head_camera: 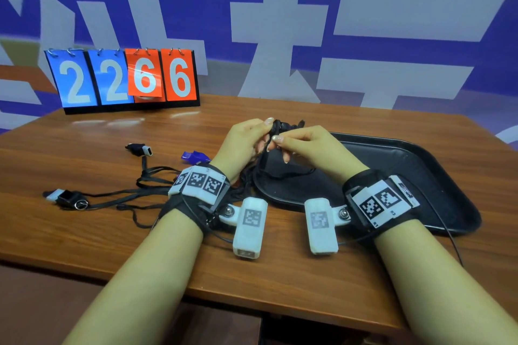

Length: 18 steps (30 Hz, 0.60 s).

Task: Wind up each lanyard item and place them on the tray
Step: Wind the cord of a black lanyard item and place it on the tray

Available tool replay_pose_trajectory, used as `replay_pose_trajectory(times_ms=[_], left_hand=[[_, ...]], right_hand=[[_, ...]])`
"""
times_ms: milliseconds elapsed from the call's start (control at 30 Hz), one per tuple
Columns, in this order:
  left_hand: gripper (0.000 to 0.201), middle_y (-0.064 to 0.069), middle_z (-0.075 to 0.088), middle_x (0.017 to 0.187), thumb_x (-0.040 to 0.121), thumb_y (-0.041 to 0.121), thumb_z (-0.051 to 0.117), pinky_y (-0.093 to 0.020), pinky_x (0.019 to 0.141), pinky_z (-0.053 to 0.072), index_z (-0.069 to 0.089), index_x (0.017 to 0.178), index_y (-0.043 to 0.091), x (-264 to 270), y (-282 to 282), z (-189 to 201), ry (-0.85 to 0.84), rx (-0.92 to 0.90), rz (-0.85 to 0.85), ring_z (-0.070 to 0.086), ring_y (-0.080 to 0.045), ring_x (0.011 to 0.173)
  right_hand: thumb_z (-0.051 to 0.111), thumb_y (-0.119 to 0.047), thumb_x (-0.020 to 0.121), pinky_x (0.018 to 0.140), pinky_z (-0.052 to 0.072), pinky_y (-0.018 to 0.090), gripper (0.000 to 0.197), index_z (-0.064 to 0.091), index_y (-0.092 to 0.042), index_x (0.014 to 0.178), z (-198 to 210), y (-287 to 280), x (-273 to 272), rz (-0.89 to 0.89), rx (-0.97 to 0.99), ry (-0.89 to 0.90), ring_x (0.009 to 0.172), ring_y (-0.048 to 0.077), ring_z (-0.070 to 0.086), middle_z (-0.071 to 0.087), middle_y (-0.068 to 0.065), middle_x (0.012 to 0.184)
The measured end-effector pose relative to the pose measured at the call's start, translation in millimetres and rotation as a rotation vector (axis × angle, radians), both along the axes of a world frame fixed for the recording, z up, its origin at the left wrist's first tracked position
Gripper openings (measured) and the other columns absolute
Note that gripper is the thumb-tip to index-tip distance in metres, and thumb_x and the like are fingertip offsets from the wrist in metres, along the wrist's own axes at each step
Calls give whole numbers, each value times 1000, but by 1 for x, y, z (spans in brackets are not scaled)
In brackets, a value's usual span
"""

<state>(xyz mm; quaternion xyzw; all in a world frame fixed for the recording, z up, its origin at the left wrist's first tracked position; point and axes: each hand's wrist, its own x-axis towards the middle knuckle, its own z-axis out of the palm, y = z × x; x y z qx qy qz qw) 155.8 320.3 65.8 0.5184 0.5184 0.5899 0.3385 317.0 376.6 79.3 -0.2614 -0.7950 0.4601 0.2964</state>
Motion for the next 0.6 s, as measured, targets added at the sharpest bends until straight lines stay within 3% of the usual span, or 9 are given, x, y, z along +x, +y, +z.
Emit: replay_pose_trajectory(times_ms=[100,200,333,467,600], left_hand=[[39,8,39,44,102,26,51,-12,38,27,52,71,4,-1,0,0,95,20,33,32,-3,35],[42,5,39,46,103,27,51,-14,37,26,51,66,8,-3,1,-1,78,27,32,31,-5,35],[41,4,38,45,103,28,50,-14,35,23,47,64,13,-5,2,-1,-130,-3,7,28,-5,34],[40,4,35,47,103,25,47,-14,34,16,45,65,12,-6,4,-1,-341,27,-115,24,-5,36],[40,4,34,45,100,27,47,-16,35,15,45,63,12,-8,4,-1,-556,16,-317,26,-5,35]], right_hand=[[59,-27,97,60,32,32,24,77,-13,90,2,-2,-1,28,15,66,66,25,40,55,5,63],[59,-25,97,60,33,31,24,77,-11,88,1,-2,-2,33,21,67,67,26,41,53,5,61],[55,-22,99,49,31,11,27,71,-10,81,0,-1,-1,12,-4,46,51,6,41,47,3,59],[49,-30,102,43,25,15,35,59,-12,74,-2,2,-2,14,-36,11,44,8,30,40,-1,56],[40,-36,104,42,20,19,40,44,-17,69,-6,1,-3,172,-227,-6,47,12,22,34,-4,57]])
